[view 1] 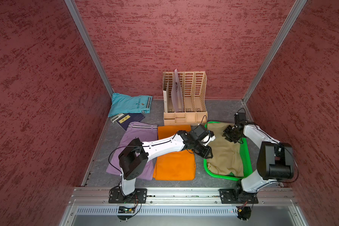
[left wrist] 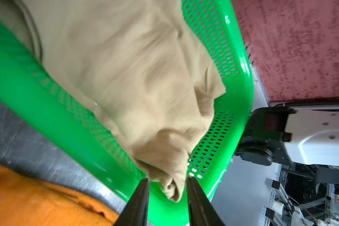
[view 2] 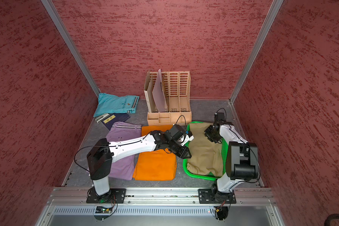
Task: Put the folded long pants in the basket
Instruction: Place the long pant in the basket.
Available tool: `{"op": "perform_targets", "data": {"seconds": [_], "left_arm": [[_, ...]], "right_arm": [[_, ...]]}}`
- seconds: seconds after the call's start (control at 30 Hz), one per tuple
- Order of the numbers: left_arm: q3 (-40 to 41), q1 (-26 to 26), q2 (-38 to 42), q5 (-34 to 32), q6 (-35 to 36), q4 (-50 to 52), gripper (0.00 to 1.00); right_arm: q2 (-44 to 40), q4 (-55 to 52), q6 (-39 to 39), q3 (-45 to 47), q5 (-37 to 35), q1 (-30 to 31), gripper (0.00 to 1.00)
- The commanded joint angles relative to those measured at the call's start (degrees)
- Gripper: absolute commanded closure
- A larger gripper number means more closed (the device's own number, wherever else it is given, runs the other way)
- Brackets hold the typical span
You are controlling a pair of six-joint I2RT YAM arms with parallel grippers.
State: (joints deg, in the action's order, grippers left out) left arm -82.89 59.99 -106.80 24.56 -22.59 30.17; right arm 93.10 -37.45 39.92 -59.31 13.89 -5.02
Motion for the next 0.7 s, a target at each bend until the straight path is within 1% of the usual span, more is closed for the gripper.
{"op": "perform_targets", "data": {"seconds": [0.0,0.07,0.13,0.3,0.4,0.47,0.57,0.67], "left_arm": [[1.17,2.08,1.23,-2.69,-4.05,-5.36,0.62],[2.77,3.08,0.65,-1.81,-5.81,-8.25,0.62],[2.57,4.64,-0.92,-0.86,-6.79,-9.29,0.62],[-1.03,9.18,-6.40,0.86,-8.87,-11.72,0.62],[-3.94,11.03,-10.08,3.41,-11.24,-16.20,0.62],[-7.21,11.88,-13.42,6.08,-12.53,-18.68,0.62],[-15.59,12.84,-19.47,9.24,-13.72,-19.36,0.62],[-25.06,13.96,-24.49,10.82,-12.44,-15.74,0.62]], "right_arm": [[0.92,2.82,-2.27,1.10,-1.30,-0.06,0.72],[1.91,2.91,-3.31,1.80,-1.29,-0.46,0.71],[2.78,2.95,-3.90,2.05,-0.47,-1.63,0.71],[3.91,2.78,-5.06,0.57,0.26,-5.21,0.71],[6.50,1.31,-6.17,-3.45,0.95,-6.92,0.71],[9.39,0.05,-6.97,-7.24,2.41,-7.63,0.71],[13.67,-2.46,-7.69,-13.43,5.13,-8.18,0.71],[14.82,-3.90,-7.49,-17.85,8.83,-8.16,0.70]]}}
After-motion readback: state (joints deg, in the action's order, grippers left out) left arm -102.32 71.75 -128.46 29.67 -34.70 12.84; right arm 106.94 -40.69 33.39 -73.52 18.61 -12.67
